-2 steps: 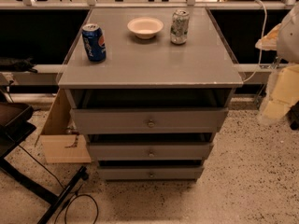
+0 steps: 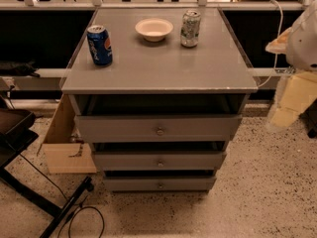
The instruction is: Open bottom drawer
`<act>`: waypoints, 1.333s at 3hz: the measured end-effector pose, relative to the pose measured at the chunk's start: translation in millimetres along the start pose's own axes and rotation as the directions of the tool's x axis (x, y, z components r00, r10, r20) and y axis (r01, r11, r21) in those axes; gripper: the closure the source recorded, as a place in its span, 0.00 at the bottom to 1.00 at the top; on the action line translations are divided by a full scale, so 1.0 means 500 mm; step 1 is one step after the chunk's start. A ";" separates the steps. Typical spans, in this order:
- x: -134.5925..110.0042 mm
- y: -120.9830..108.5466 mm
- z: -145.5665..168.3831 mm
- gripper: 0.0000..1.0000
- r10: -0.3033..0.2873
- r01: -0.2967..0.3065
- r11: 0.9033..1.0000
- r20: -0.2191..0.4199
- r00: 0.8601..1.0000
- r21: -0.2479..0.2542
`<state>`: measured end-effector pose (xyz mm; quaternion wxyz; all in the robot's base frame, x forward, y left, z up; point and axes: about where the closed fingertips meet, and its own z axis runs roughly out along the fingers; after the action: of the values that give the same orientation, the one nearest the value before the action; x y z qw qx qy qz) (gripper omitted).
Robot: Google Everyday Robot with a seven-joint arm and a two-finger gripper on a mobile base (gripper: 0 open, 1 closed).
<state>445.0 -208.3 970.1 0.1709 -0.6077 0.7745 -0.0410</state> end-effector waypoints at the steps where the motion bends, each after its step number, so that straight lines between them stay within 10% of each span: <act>1: -0.027 0.039 0.090 0.00 -0.031 0.032 0.999 0.068 0.997 -0.014; 4: 0.012 0.181 0.640 0.00 -0.025 0.057 0.985 0.190 0.981 -0.164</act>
Offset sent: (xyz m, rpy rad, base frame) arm 0.0336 0.0745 -0.2881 0.2032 -0.0580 0.1102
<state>460.6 -144.8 644.1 0.1903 -0.6370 0.7429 0.0785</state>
